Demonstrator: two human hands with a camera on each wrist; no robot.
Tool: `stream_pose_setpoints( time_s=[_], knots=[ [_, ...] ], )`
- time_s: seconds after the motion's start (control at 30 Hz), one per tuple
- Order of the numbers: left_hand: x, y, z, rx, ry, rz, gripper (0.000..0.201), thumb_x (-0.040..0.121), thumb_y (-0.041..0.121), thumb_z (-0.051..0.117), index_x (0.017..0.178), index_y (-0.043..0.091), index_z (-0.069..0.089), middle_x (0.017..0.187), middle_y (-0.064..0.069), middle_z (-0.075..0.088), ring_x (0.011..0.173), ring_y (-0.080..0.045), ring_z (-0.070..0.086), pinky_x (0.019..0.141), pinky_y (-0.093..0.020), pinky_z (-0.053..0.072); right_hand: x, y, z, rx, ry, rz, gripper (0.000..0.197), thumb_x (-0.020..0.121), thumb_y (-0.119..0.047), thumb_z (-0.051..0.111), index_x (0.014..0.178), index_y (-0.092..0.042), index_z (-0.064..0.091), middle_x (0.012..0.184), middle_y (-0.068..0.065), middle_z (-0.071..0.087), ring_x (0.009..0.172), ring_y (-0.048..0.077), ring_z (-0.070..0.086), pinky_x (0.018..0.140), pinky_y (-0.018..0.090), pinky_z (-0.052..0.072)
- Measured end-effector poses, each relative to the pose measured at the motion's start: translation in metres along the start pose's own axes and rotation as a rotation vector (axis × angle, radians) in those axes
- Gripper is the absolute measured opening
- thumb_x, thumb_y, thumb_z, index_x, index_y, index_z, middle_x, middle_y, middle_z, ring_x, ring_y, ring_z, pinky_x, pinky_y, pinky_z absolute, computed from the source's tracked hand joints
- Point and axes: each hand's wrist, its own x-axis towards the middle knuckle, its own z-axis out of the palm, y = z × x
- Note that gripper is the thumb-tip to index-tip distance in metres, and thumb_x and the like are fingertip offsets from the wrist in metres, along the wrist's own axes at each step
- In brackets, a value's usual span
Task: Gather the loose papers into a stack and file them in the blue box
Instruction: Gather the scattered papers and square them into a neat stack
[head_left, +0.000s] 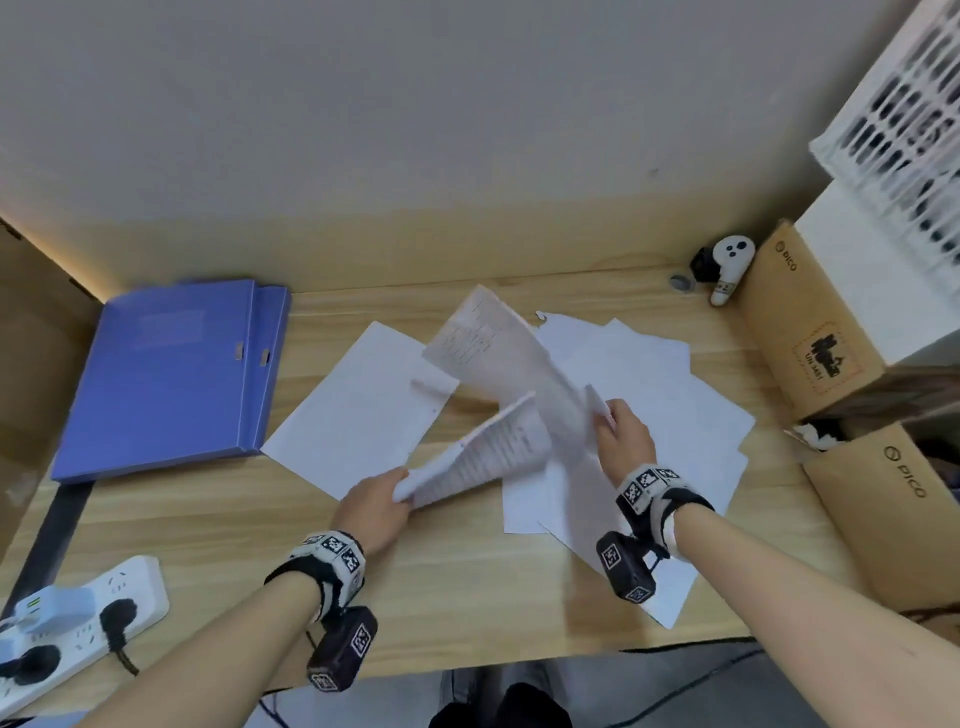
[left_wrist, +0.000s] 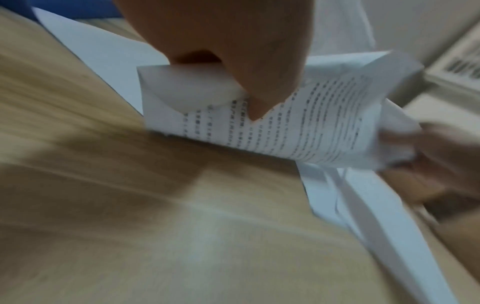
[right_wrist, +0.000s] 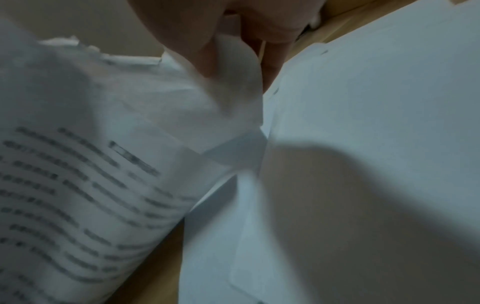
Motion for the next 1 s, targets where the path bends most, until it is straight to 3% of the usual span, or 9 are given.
stream_pose_setpoints(
  time_s=[0.07, 0.2, 0.3, 0.4, 0.53, 0.63, 0.73, 0.9, 1.0],
  knots=[
    [0.008, 0.001, -0.016, -0.281, 0.071, -0.101, 0.015, 0.089, 0.017, 0.052, 0.074, 0.016, 0.054, 0.077, -0.004, 0.063, 0.074, -0.024, 0.056, 0.065, -0.032, 0.042, 0.004, -0.002, -0.013, 0.104, 0.042, 0.038, 0.012, 0.095, -0.018, 0.042, 0.083, -0.016, 0.045, 0.073, 0.003, 0.053, 0.069, 0.028, 0.049, 0.063, 0.036, 0.037],
    [0.016, 0.014, -0.036, -0.851, 0.128, -0.273, 0.015, 0.092, 0.007, 0.059, 0.107, 0.006, 0.063, 0.102, -0.009, 0.069, 0.096, -0.029, 0.066, 0.085, -0.039, 0.053, 0.011, -0.004, -0.028, 0.247, 0.118, 0.127, 0.012, 0.091, -0.012, 0.042, 0.079, -0.010, 0.044, 0.071, 0.004, 0.049, 0.068, 0.028, 0.049, 0.064, 0.036, 0.043],
    [0.019, 0.021, -0.024, -0.771, 0.135, -0.309, 0.020, 0.089, 0.003, 0.059, 0.108, 0.009, 0.061, 0.106, -0.009, 0.067, 0.098, -0.029, 0.064, 0.085, -0.037, 0.050, 0.008, 0.005, -0.027, 0.320, 0.121, 0.219, 0.013, 0.092, -0.012, 0.042, 0.090, -0.002, 0.049, 0.076, 0.006, 0.053, 0.060, 0.029, 0.057, 0.057, 0.046, 0.058],
    [0.018, 0.020, 0.000, -0.619, 0.112, -0.359, 0.024, 0.083, 0.004, 0.059, 0.107, 0.006, 0.061, 0.104, -0.010, 0.069, 0.095, -0.030, 0.064, 0.077, -0.033, 0.050, 0.005, 0.023, -0.020, 0.254, 0.061, 0.304, 0.016, 0.090, -0.013, 0.041, 0.092, -0.002, 0.052, 0.077, 0.007, 0.055, 0.055, 0.027, 0.060, 0.059, 0.051, 0.060],
    [0.012, 0.017, 0.031, -0.542, 0.051, -0.418, 0.029, 0.077, 0.007, 0.060, 0.106, 0.006, 0.062, 0.102, -0.009, 0.070, 0.093, -0.029, 0.066, 0.071, -0.032, 0.053, 0.000, 0.050, -0.009, 0.060, -0.082, 0.337, 0.013, 0.081, -0.021, 0.048, 0.083, -0.010, 0.054, 0.083, 0.008, 0.062, 0.072, 0.032, 0.062, 0.070, 0.044, 0.058],
    [0.009, 0.013, 0.043, -0.513, 0.007, -0.440, 0.034, 0.072, 0.013, 0.060, 0.106, 0.008, 0.062, 0.097, 0.000, 0.069, 0.086, -0.023, 0.064, 0.079, -0.040, 0.059, -0.007, 0.060, -0.005, -0.065, -0.169, 0.280, 0.014, 0.083, -0.019, 0.054, 0.073, -0.012, 0.047, 0.073, 0.003, 0.054, 0.064, 0.025, 0.052, 0.055, 0.030, 0.039],
    [0.008, 0.009, 0.047, -0.513, -0.006, -0.442, 0.040, 0.069, 0.015, 0.059, 0.108, 0.011, 0.061, 0.102, -0.003, 0.071, 0.094, -0.025, 0.066, 0.067, -0.029, 0.054, -0.008, 0.062, -0.001, -0.103, -0.193, 0.255, 0.021, 0.079, -0.016, 0.056, 0.065, -0.013, 0.040, 0.063, 0.002, 0.046, 0.056, 0.022, 0.041, 0.050, 0.027, 0.027],
    [0.003, 0.018, 0.042, -0.624, 0.086, -0.495, 0.037, 0.081, -0.001, 0.054, 0.118, 0.006, 0.052, 0.109, -0.006, 0.061, 0.098, -0.026, 0.057, 0.075, -0.031, 0.047, -0.014, 0.059, 0.009, -0.039, -0.241, 0.225, 0.025, 0.079, -0.014, 0.058, 0.062, -0.014, 0.040, 0.060, 0.001, 0.045, 0.054, 0.020, 0.041, 0.051, 0.027, 0.031],
    [0.001, 0.017, 0.042, -0.715, 0.091, -0.538, 0.031, 0.087, 0.000, 0.047, 0.116, 0.003, 0.057, 0.114, -0.011, 0.064, 0.096, -0.026, 0.060, 0.076, -0.030, 0.049, -0.023, 0.053, 0.018, 0.020, -0.293, 0.207, 0.023, 0.078, -0.015, 0.062, 0.062, -0.015, 0.046, 0.061, 0.002, 0.051, 0.058, 0.022, 0.048, 0.051, 0.026, 0.036]
  ],
)
